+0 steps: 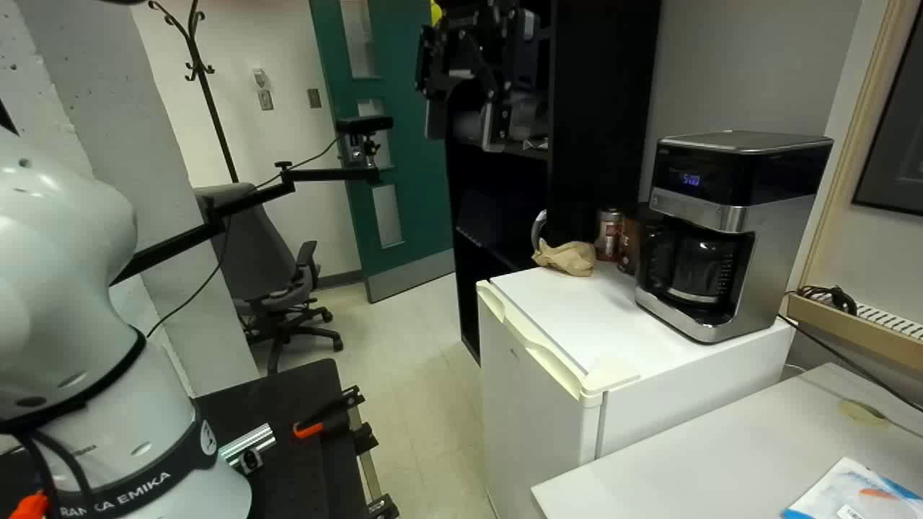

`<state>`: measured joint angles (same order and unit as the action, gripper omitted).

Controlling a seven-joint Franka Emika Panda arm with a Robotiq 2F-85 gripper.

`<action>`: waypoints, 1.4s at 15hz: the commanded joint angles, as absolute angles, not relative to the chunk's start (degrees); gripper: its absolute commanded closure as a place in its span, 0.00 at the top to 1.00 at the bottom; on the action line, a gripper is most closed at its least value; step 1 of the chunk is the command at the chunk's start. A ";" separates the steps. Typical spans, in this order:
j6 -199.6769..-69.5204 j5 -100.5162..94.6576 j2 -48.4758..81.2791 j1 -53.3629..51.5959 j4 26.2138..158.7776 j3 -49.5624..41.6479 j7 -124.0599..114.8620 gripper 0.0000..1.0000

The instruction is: Press a button on the coffee maker

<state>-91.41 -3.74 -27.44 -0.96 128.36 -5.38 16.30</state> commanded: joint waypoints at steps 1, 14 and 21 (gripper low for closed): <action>-91.28 -3.66 -27.39 -0.78 128.19 -5.22 16.36 1.00; -105.19 -6.06 -19.87 -2.90 128.47 -3.60 21.07 1.00; -124.94 -14.88 -10.92 -4.14 128.80 -0.19 26.38 1.00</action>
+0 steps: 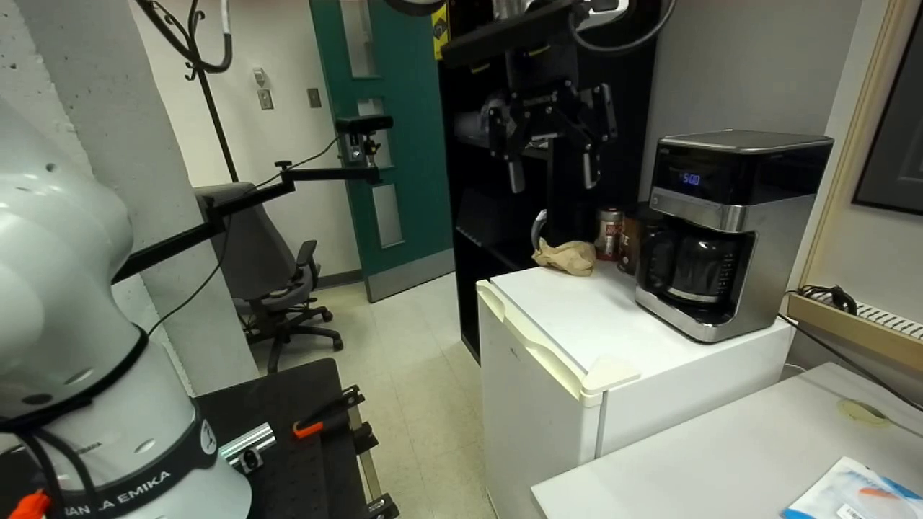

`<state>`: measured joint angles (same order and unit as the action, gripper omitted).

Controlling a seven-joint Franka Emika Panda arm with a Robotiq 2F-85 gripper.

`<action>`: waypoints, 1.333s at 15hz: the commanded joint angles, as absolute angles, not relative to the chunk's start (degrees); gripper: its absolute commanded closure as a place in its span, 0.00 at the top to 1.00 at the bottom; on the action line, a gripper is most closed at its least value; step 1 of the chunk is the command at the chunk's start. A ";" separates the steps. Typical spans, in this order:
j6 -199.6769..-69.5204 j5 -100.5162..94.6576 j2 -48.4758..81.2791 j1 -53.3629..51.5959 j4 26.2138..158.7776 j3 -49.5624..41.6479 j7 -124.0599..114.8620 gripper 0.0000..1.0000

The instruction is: Press a button on the coffee maker

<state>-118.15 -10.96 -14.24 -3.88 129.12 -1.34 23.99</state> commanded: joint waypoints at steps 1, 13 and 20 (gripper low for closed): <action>-127.84 -16.76 -9.62 -4.16 128.63 0.38 26.65 1.00; -154.18 -47.75 13.25 -5.84 115.25 3.56 14.06 0.25; -158.64 -64.13 27.55 -9.50 99.40 1.21 3.71 0.00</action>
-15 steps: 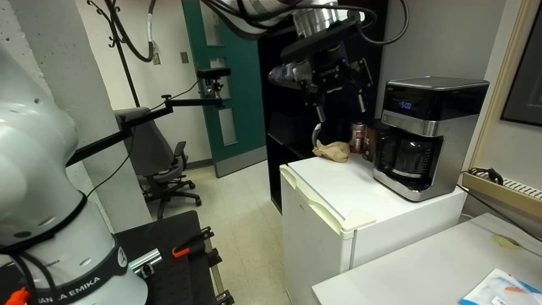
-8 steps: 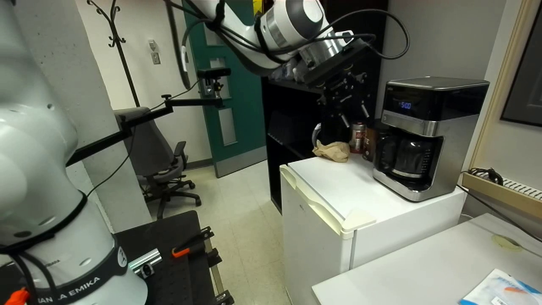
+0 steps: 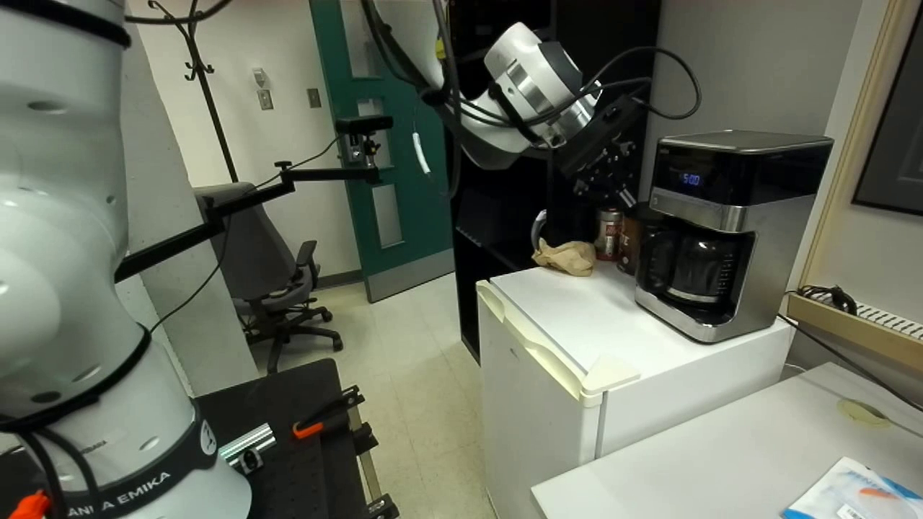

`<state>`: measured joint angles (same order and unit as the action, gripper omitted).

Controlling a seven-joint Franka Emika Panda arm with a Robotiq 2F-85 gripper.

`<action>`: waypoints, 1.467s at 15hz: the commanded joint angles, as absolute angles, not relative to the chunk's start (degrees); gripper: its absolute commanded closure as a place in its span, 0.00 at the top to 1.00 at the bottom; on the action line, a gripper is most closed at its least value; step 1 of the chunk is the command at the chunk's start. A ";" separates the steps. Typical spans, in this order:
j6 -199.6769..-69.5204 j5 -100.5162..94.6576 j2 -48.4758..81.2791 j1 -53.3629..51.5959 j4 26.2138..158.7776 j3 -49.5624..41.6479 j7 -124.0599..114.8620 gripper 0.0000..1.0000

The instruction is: Press a button on the coffee maker

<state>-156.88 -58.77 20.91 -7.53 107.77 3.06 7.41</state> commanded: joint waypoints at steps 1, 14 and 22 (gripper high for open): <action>-158.87 -65.31 29.28 -9.81 97.23 1.00 2.96 0.00; -159.92 -70.16 41.24 -10.75 82.29 0.68 0.37 0.00; -160.12 -70.56 40.86 -10.74 82.49 0.29 0.28 0.00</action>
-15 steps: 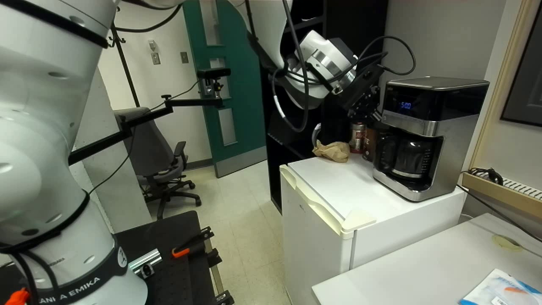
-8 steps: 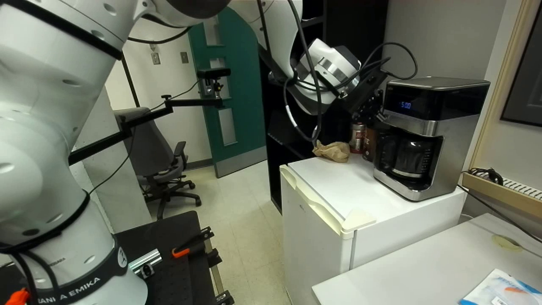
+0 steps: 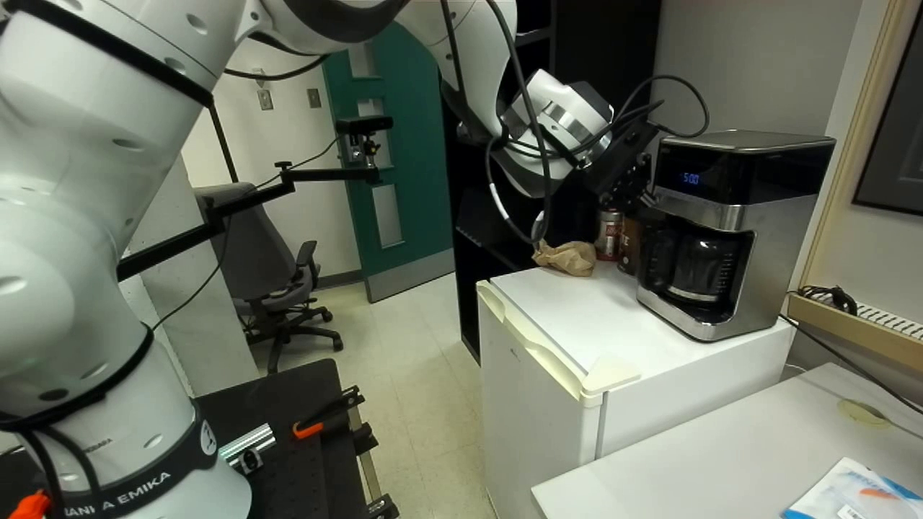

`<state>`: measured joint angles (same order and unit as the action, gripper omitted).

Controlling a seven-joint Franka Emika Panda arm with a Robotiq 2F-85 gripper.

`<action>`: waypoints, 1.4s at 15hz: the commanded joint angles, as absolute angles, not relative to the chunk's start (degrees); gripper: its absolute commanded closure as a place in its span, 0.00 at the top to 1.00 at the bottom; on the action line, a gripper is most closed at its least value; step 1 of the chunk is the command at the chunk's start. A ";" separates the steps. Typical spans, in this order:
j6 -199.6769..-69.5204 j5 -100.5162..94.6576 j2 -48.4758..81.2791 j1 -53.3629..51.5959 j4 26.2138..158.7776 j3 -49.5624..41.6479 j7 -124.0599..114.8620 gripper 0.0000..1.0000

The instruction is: Press a button on the coffee maker

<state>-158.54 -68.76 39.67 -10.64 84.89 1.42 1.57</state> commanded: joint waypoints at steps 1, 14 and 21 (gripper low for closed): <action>-160.20 -70.68 40.73 -10.73 82.64 0.21 0.16 0.00; -161.83 -71.53 38.85 -10.45 85.01 -1.77 -1.40 0.00; -164.48 -74.23 36.76 -10.57 87.95 -3.31 -4.19 0.00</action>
